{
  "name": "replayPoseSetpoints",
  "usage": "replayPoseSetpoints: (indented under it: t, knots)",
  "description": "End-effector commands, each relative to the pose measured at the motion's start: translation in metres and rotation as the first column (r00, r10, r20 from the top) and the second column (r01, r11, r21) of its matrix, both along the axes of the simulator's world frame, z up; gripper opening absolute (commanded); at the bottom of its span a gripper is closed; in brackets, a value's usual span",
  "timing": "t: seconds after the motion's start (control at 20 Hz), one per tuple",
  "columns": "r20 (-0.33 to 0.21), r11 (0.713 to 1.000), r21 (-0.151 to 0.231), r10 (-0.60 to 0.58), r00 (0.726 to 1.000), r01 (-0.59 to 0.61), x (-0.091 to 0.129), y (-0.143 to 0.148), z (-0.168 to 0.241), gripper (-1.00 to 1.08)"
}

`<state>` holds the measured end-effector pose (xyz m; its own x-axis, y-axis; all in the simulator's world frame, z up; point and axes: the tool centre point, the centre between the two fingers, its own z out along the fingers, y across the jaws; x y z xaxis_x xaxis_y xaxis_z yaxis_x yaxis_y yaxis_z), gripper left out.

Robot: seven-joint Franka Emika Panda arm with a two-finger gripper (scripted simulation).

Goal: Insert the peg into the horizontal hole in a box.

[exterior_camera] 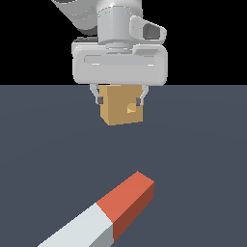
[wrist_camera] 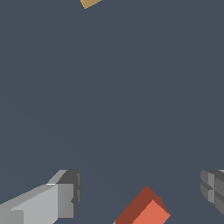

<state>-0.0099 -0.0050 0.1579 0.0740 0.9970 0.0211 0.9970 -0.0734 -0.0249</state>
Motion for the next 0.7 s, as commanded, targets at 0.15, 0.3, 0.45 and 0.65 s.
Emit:
replayPoseSetpoints:
  t: [0.15, 0.3, 0.45, 0.65]
  knots:
    - [0.0, 1.0, -0.001, -0.015, 1.0, 0.015, 0.001, -0.004, -0.002, 1.0]
    - [0.001, 0.998, -0.003, -0.059, 0.998, 0.059, 0.002, -0.018, -0.008, 1.0]
    - [0.003, 0.991, -0.007, -0.134, 0.991, 0.134, 0.003, -0.042, -0.017, 1.0]
    - [0.008, 0.959, -0.013, -0.284, 0.959, 0.284, -0.001, -0.089, -0.036, 1.0]
